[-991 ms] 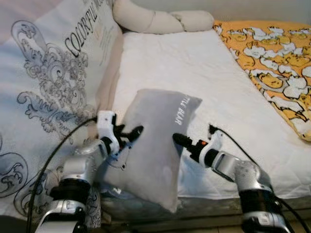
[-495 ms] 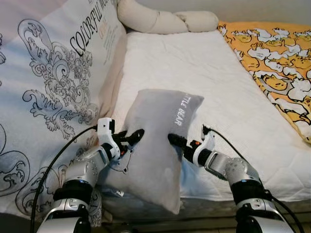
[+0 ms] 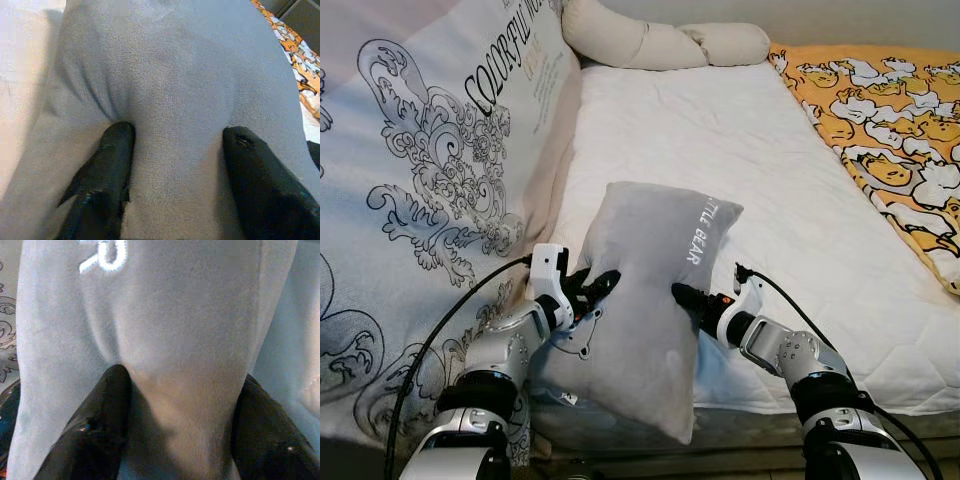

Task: Clean up the room

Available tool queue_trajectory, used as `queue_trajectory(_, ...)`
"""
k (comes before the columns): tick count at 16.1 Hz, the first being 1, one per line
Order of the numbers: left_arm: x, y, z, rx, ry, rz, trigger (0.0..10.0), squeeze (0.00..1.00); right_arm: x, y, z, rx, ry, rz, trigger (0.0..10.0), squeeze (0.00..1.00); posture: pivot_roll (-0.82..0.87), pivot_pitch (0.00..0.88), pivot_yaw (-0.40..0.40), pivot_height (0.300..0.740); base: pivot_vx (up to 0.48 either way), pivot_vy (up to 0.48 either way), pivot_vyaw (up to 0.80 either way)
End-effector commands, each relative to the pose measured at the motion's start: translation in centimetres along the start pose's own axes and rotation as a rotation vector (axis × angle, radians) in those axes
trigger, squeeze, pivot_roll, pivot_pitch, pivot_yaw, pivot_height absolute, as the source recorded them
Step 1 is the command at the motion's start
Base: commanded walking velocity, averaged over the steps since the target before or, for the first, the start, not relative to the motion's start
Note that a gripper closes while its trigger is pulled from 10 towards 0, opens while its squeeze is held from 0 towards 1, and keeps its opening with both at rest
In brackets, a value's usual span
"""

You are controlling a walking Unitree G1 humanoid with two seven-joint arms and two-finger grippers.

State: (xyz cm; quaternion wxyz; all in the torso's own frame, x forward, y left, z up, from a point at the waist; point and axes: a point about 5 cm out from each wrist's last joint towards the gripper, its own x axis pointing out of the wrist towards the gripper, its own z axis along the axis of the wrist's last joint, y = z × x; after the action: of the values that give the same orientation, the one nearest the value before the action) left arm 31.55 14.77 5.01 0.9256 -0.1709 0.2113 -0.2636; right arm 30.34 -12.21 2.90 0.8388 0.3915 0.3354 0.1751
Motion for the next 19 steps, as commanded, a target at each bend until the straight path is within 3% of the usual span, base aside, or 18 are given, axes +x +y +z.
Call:
queue_trajectory(1,0.3,-0.5,-1.2,0.001,0.068,-0.017,0.0,0.00,0.2,0.2,0.3,-0.017,-0.004,-0.002,0.0,0.00,0.06,0.000,0.011,0.740,0.000,0.000,0.00)
queue_trajectory(9,0.6,-1.3,0.6,0.108,0.036,-0.087,0.0,0.00,0.8,0.8,0.4,-0.029,-0.024,0.033,0.0,0.00,0.08,0.000,0.014,0.740,0.000,0.000,0.00)
queue_trajectory(14,0.8,-2.8,2.3,0.212,0.039,-0.162,0.0,0.00,0.8,0.7,0.5,-0.030,-0.059,0.029,0.0,0.00,0.09,0.000,0.034,0.740,0.000,0.000,0.00)
queue_trajectory(19,0.3,-4.5,6.7,0.376,-0.035,-0.164,0.0,0.00,1.4,2.7,1.9,-0.107,-0.105,0.091,0.0,0.00,0.11,0.000,0.043,0.740,0.000,0.000,0.00)
